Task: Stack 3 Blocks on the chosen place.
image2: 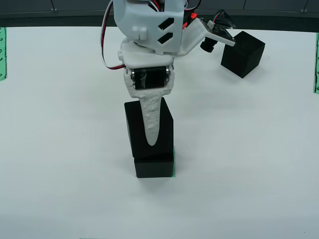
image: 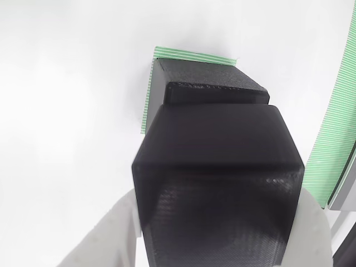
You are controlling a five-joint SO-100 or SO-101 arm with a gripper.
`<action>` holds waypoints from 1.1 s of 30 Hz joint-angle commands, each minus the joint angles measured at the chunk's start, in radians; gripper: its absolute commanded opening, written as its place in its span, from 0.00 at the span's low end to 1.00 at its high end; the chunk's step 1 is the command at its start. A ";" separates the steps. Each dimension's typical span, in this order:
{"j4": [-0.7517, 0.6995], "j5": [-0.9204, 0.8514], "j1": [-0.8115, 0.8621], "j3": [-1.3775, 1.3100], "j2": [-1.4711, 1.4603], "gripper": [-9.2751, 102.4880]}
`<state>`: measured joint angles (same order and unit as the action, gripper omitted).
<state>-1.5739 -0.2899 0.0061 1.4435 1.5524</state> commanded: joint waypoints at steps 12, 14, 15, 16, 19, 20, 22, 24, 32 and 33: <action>0.000 0.015 0.003 0.003 0.026 0.29; 0.000 0.015 0.002 -0.002 0.018 0.29; 0.002 0.015 0.002 -0.005 0.012 0.30; 0.002 0.015 0.002 -0.009 0.003 0.30; 0.002 0.015 0.002 -0.023 -0.021 0.31; 0.002 0.015 0.002 -0.031 -0.028 0.31; 0.002 0.015 0.002 -0.041 -0.040 0.31; 0.002 0.015 0.000 -0.046 -0.046 0.31; 0.002 -0.002 -0.008 -0.041 -0.052 0.37; 0.002 -0.002 -0.008 -0.043 -0.052 0.38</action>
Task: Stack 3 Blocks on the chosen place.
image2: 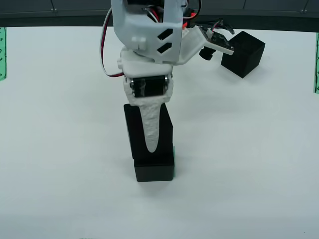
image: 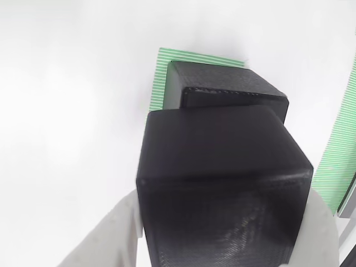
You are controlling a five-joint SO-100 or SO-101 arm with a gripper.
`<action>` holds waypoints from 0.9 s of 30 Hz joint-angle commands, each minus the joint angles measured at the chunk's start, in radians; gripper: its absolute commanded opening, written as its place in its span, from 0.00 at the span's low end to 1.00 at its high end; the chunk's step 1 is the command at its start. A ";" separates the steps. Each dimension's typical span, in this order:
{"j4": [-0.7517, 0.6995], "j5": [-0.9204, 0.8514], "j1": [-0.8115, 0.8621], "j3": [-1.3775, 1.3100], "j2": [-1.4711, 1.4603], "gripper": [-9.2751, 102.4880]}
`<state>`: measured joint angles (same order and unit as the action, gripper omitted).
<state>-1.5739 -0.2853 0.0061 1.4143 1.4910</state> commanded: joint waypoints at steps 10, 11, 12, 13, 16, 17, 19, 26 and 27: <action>0.002 -0.011 -0.008 -0.038 -0.011 0.41; 0.002 -0.011 -0.008 -0.044 -0.014 0.41; 0.002 -0.011 -0.008 -0.051 -0.015 0.41; 0.002 -0.011 -0.008 -0.057 -0.018 0.41; 0.002 -0.012 -0.006 -0.075 -0.029 0.41; 0.002 -0.012 -0.006 -0.080 -0.032 0.41; 0.002 -0.012 -0.005 -0.091 -0.038 0.41; 0.002 -0.020 -0.006 -0.112 -0.048 0.41; 0.002 -0.028 -0.009 -0.107 -0.041 0.41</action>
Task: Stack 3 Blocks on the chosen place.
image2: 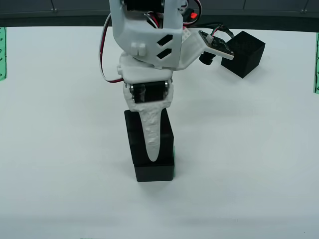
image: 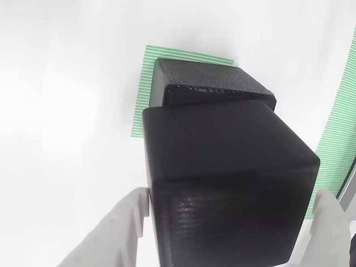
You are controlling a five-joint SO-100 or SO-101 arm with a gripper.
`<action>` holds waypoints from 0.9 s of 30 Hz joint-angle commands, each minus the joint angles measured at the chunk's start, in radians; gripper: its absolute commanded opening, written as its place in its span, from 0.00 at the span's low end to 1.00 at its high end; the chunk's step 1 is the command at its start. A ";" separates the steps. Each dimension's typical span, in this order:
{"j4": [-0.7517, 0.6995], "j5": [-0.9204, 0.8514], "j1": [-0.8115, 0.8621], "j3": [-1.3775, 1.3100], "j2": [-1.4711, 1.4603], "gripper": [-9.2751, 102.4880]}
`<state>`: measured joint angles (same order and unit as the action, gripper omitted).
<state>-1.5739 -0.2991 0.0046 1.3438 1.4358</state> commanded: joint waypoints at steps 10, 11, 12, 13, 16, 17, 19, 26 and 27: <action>0.023 -0.341 -0.040 0.161 0.262 0.41; 0.026 -0.374 -0.046 0.187 0.291 0.41; 0.029 -0.410 -0.054 0.213 0.325 0.41; 0.034 -0.440 -0.063 0.241 0.356 0.41; 0.057 -0.483 -0.109 0.314 0.448 0.41; 0.074 -0.485 -0.132 0.347 0.480 0.41; 0.095 -0.485 -0.201 0.419 0.546 0.43; 0.097 -0.469 -0.523 0.704 0.762 0.45; 0.094 -0.469 -0.565 0.738 0.782 0.45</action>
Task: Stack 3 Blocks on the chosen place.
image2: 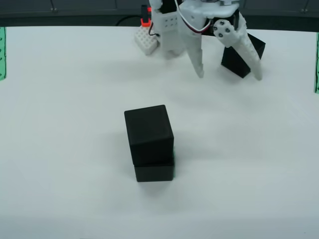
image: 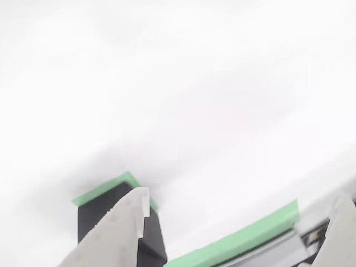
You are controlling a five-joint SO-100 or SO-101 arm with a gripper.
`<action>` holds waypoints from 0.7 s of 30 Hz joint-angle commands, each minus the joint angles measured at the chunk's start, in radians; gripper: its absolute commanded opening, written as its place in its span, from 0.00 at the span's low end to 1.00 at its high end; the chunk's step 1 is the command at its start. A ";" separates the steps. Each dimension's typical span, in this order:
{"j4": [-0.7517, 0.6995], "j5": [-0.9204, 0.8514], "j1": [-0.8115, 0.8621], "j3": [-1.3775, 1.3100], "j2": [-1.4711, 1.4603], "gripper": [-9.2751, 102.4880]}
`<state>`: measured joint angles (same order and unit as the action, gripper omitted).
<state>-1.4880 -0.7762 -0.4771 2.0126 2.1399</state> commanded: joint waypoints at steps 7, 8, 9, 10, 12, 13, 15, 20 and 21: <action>0.003 -0.006 -0.262 0.204 0.173 0.47; 0.011 -0.006 -0.284 0.218 0.176 0.47; 0.018 -0.006 -0.310 0.232 0.181 0.47; 0.020 -0.006 -0.345 0.245 0.190 0.47; 0.020 0.002 -0.422 0.267 0.215 0.47; 0.018 0.008 -0.446 0.265 0.222 0.47; 0.017 0.011 -0.454 0.262 0.238 0.47; 0.055 0.023 -0.453 0.255 0.252 0.47; 0.058 0.012 -0.463 0.256 0.252 0.47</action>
<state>-1.4465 -0.7639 -0.9235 2.2764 2.3700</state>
